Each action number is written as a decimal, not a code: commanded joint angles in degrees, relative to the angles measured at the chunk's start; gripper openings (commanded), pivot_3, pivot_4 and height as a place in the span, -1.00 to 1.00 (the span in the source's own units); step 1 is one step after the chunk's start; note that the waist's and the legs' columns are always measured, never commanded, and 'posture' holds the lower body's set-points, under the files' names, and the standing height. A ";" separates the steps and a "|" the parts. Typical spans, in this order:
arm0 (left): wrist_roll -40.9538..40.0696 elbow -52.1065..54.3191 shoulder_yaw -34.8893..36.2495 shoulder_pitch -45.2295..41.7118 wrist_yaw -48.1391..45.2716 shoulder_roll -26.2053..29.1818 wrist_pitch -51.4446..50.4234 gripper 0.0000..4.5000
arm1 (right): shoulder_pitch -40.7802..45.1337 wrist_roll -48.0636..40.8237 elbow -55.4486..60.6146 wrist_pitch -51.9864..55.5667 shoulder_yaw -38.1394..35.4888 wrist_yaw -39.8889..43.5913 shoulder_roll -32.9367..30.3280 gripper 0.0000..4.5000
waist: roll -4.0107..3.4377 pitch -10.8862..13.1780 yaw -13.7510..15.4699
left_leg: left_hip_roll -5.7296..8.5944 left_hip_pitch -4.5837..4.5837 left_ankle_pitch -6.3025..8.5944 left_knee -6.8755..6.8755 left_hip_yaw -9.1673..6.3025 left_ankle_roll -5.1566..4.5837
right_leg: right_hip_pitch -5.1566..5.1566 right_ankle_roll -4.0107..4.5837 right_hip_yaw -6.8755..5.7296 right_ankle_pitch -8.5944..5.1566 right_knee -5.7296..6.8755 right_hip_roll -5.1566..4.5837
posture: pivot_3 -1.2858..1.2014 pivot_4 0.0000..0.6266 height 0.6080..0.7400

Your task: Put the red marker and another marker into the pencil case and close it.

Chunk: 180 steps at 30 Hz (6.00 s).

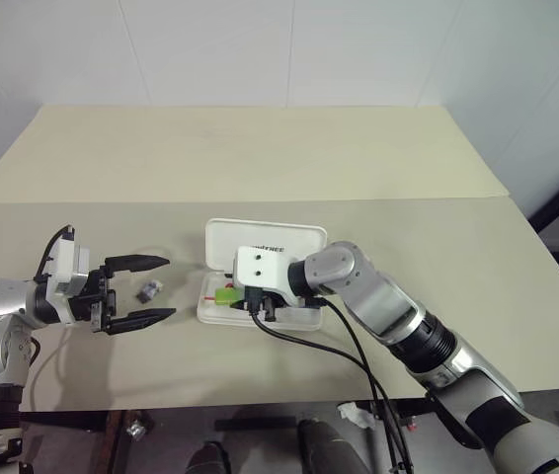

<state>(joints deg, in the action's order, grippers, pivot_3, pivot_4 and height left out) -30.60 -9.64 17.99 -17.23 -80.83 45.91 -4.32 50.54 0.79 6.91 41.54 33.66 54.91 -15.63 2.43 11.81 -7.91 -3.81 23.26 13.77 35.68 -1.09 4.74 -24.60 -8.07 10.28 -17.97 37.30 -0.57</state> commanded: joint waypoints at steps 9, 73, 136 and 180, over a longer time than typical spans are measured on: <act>-1.90 1.78 1.83 0.16 -0.02 1.14 -0.01 1.00 | 0.29 -0.75 1.18 4.43 0.00 -3.71 4.20 -0.50 | 0.02 -0.01 -0.10 | 0.00 -0.01 0.00 0.12 -0.01 0.00 | 0.00 0.02 0.00 -0.01 0.10 0.02 | 0.03 -0.52 1.00; 12.35 -21.85 -1.45 -7.45 20.24 -0.63 7.81 1.00 | -12.30 -16.88 6.66 -15.14 -24.51 6.97 -18.31 0.98 | 0.16 -0.06 0.28 | 0.00 0.02 0.02 -0.15 0.01 0.01 | 0.04 -0.05 -0.02 0.00 -0.26 -0.01 | 0.03 -0.52 1.00; 6.78 -6.00 -27.90 -33.40 -2.05 -14.46 -14.92 -0.82 | -32.60 -24.41 -4.31 -33.15 -41.48 16.26 -30.90 1.00 | 0.16 -0.04 3.12 | 0.05 -0.05 0.02 0.49 0.04 -0.01 | 0.35 -0.27 0.13 0.12 -0.17 0.05 | 0.03 -0.52 1.00; 21.26 -7.37 -38.79 -30.07 10.02 -26.70 -17.94 -0.82 | -39.71 -25.14 1.72 -30.80 -43.12 8.90 -30.61 1.00 | 0.15 -0.04 3.24 | 0.12 -0.09 0.02 0.55 0.02 -0.03 | 0.50 -0.39 0.24 0.19 -0.26 0.06 | 0.03 -0.52 1.00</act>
<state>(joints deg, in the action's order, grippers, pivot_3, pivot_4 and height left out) -9.40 -17.05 -20.89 -47.63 -70.83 19.47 -22.97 10.83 -23.49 7.07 11.27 -7.62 64.13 -45.76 2.58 11.76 -4.67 -3.70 23.17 13.79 36.23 -1.07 4.71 -24.10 -8.46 10.52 -17.78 37.04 -0.52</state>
